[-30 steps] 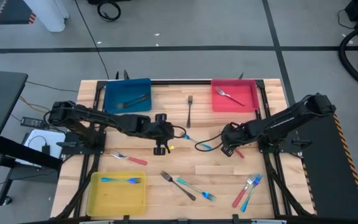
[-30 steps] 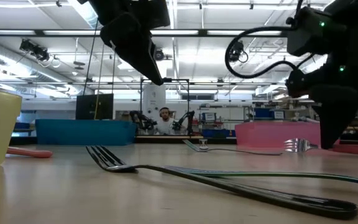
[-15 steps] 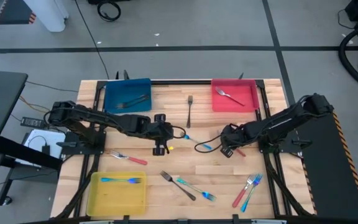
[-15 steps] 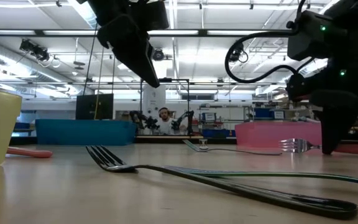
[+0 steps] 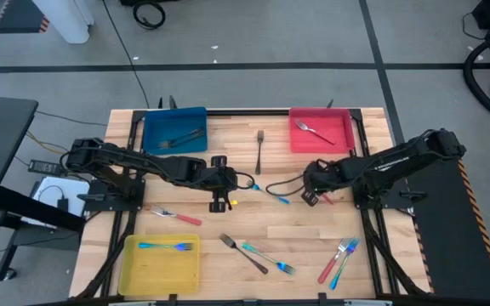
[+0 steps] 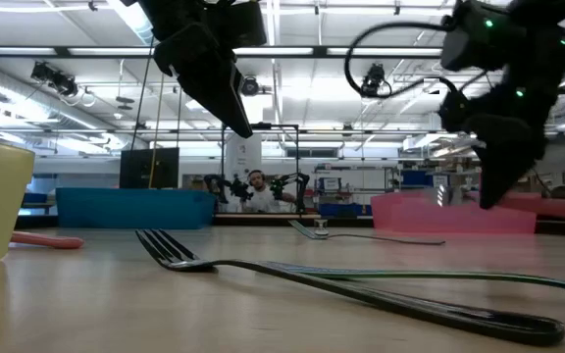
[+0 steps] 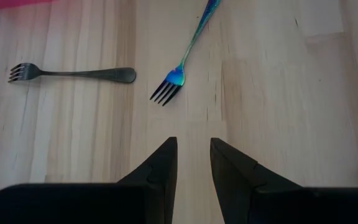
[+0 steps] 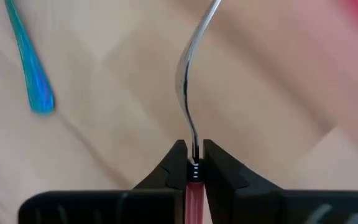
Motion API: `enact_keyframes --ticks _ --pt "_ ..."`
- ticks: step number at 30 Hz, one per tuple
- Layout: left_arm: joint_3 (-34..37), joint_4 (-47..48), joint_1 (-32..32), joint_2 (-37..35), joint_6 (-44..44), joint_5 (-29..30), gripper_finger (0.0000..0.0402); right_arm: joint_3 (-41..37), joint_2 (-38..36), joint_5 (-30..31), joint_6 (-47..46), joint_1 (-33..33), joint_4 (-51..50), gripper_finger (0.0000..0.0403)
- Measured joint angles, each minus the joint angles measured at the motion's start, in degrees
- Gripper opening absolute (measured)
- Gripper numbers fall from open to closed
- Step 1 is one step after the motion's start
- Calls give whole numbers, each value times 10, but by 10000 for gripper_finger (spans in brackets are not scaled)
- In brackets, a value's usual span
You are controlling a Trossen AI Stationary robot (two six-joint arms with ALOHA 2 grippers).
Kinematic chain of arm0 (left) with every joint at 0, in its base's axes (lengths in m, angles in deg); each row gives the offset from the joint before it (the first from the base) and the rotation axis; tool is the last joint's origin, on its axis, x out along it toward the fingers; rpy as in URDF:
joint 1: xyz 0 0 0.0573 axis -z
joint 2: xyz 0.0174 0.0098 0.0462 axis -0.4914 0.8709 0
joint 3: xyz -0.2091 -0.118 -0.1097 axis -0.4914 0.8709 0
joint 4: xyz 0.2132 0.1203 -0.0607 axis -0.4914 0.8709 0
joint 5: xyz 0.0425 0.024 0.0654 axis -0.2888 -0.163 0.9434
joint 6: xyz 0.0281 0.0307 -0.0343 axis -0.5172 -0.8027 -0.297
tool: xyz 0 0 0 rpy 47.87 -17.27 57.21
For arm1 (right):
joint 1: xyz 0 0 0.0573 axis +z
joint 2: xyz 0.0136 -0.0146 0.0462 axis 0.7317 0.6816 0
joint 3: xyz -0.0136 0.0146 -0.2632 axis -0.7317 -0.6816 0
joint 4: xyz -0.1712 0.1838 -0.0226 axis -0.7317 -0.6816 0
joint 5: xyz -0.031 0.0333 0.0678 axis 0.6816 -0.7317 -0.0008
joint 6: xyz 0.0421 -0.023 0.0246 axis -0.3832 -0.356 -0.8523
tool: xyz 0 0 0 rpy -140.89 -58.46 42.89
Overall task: Sort silverware by color (type)
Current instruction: Put the top right pink fork into the pink bin
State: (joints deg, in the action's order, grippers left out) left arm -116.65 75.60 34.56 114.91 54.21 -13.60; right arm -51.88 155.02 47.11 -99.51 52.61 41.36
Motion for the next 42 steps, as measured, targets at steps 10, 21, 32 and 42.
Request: enact_keyframes --ticks 10,21,32,42 --pt "0 -5 0 0 -1 0 96 97 -41 93 223 -124 -31 39" --pt "0 -5 0 0 -2 0 96 119 -39 160 486 -340 13 42" --pt "0 -3 0 0 2 0 96 68 -9 74 567 -455 149 43" --pt "0 -3 0 0 26 0 96 48 32 39 563 -496 147 55"
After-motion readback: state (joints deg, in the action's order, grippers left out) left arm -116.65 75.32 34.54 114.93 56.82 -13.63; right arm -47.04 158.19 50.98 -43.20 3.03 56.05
